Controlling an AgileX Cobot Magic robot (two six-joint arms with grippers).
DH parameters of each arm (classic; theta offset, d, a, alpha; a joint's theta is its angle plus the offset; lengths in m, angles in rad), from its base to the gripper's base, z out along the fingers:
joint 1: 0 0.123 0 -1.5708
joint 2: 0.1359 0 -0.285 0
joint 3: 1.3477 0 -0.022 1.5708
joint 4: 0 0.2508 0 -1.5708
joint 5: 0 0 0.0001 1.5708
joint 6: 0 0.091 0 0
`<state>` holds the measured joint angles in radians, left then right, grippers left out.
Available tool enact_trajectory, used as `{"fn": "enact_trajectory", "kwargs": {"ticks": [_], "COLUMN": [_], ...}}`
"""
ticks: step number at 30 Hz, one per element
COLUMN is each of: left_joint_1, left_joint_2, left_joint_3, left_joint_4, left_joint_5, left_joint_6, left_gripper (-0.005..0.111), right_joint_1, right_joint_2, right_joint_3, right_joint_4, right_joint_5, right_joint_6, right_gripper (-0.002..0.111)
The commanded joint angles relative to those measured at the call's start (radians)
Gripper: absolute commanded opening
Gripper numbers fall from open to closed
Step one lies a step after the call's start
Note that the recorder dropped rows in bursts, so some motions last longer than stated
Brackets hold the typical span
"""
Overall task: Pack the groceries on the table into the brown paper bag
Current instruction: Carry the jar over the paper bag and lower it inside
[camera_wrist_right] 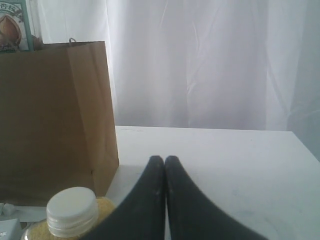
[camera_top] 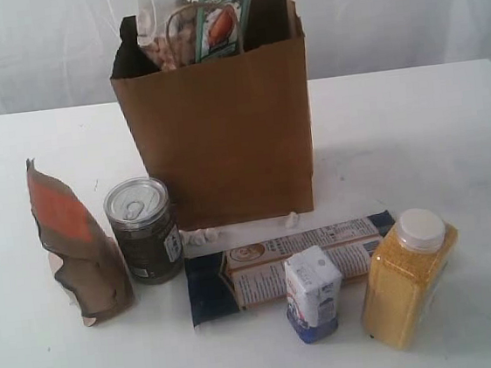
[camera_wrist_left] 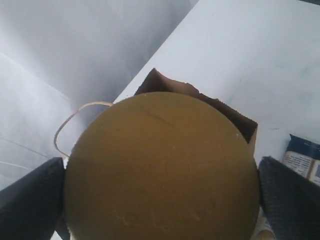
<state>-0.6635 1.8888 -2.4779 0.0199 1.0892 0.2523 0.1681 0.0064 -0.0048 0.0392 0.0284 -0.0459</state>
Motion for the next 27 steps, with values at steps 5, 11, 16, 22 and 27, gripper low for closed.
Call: {"fn": "enact_trajectory", "kwargs": {"ticks": [5, 11, 16, 22, 27], "left_joint_1": [0.002, 0.002, 0.002, 0.002, 0.002], "left_joint_2": [-0.040, -0.040, -0.036, -0.034, -0.018], "left_joint_3": [-0.015, 0.003, 0.006, 0.006, 0.006], "left_joint_4": [-0.004, -0.042, -0.082, -0.087, -0.092], "left_joint_5": [0.032, 0.060, 0.062, 0.054, 0.061], "left_joint_6": [-0.019, -0.017, 0.014, 0.017, 0.052], "left_gripper": [0.000, 0.000, 0.000, 0.000, 0.000], "right_joint_1": [-0.009, -0.009, -0.009, -0.009, -0.009], "right_joint_2": [-0.006, -0.006, -0.006, -0.006, -0.006], "right_joint_3": [0.005, 0.005, 0.005, 0.005, 0.005], "right_joint_4": [-0.006, -0.006, -0.006, -0.006, -0.006], "right_joint_5": [-0.006, -0.006, -0.006, -0.006, -0.006], "right_joint_6": [-0.001, -0.001, -0.001, -0.001, -0.001], "right_gripper": [0.000, 0.000, 0.000, 0.000, 0.000]}}
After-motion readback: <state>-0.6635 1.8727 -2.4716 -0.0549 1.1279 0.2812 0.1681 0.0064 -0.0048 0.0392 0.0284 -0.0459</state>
